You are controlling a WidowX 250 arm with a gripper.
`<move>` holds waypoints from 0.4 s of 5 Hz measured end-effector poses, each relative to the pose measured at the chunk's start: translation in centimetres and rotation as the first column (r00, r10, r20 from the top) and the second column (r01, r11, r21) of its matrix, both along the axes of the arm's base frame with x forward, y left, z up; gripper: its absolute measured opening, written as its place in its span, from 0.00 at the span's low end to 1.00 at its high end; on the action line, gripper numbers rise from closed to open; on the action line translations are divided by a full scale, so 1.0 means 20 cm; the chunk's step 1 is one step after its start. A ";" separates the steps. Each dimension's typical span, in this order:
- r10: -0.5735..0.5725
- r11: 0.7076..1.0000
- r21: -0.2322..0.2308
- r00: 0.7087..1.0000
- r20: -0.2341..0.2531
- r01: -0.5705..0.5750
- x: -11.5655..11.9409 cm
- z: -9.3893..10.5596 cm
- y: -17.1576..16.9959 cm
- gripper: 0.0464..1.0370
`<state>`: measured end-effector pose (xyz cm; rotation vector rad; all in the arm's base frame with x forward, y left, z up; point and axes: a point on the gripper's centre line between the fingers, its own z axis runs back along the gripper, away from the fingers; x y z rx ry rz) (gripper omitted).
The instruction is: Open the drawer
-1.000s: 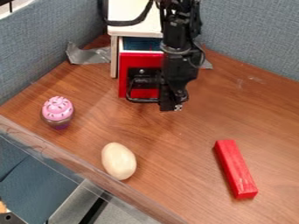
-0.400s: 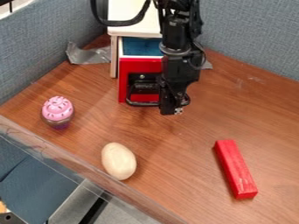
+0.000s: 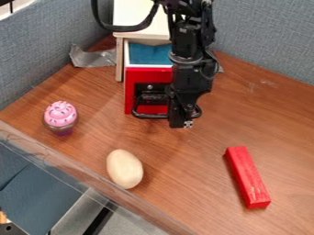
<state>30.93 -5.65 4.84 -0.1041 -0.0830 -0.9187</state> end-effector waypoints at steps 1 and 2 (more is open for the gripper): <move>-0.014 1.000 0.000 1.000 -0.005 0.014 -0.04 0.00 0.00 0.11; -0.025 1.000 0.000 1.000 -0.008 0.025 -0.08 0.00 0.01 0.10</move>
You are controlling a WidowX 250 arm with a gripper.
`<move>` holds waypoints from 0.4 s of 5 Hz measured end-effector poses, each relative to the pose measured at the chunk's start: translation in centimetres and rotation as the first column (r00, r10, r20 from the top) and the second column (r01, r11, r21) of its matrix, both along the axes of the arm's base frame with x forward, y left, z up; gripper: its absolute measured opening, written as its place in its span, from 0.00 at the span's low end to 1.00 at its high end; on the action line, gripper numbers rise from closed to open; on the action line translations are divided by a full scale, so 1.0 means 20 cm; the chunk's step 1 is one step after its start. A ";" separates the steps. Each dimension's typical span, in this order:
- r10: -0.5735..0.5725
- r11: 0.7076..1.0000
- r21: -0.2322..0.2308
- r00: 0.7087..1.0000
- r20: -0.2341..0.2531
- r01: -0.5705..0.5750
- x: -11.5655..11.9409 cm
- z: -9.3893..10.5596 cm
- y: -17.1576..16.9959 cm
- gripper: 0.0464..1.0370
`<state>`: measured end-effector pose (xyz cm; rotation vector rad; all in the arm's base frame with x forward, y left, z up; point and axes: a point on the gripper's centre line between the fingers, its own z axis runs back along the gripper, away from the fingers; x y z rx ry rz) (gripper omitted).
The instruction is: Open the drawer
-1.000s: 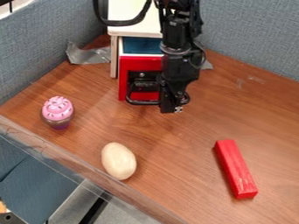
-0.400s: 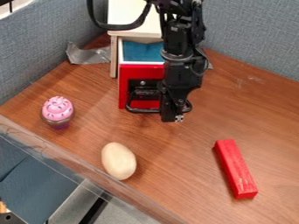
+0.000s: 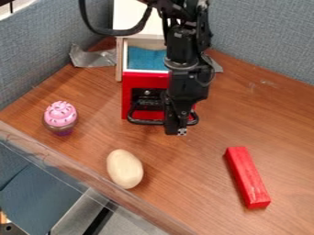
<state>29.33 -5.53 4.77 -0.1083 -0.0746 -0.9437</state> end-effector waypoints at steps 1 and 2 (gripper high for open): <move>-0.008 1.000 0.000 1.000 -0.001 0.008 -0.02 0.01 0.00 0.08; -0.023 1.000 0.003 1.000 -0.002 0.023 -0.05 0.01 0.01 0.08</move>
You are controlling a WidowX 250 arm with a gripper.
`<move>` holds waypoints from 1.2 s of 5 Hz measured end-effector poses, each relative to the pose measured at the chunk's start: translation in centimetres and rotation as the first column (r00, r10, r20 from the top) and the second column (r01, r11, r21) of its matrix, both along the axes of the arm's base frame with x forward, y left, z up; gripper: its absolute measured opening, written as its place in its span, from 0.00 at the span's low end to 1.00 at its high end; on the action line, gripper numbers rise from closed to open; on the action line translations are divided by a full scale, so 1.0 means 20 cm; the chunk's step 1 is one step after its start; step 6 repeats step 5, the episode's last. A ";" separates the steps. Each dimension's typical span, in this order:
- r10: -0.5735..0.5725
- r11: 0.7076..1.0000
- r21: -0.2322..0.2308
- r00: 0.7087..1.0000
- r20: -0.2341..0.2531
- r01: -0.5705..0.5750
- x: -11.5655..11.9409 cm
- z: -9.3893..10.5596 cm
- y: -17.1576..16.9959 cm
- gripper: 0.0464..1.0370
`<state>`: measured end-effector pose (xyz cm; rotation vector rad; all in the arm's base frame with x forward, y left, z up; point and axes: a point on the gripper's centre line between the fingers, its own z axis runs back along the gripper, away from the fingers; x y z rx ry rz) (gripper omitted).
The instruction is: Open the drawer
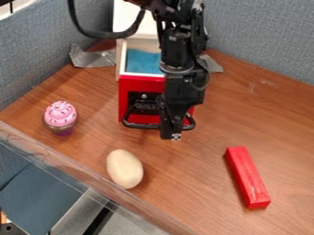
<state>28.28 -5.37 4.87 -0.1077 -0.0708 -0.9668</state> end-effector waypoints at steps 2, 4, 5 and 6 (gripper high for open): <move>-0.006 1.000 -0.001 1.000 0.003 0.006 0.00 0.00 -0.01 0.08; 0.004 1.000 -0.012 1.000 0.001 -0.004 0.03 0.01 -0.03 0.08; 0.015 1.000 -0.018 1.000 0.002 -0.015 0.05 0.01 -0.04 0.08; 0.015 1.000 -0.018 1.000 0.002 -0.015 0.05 0.01 -0.04 0.08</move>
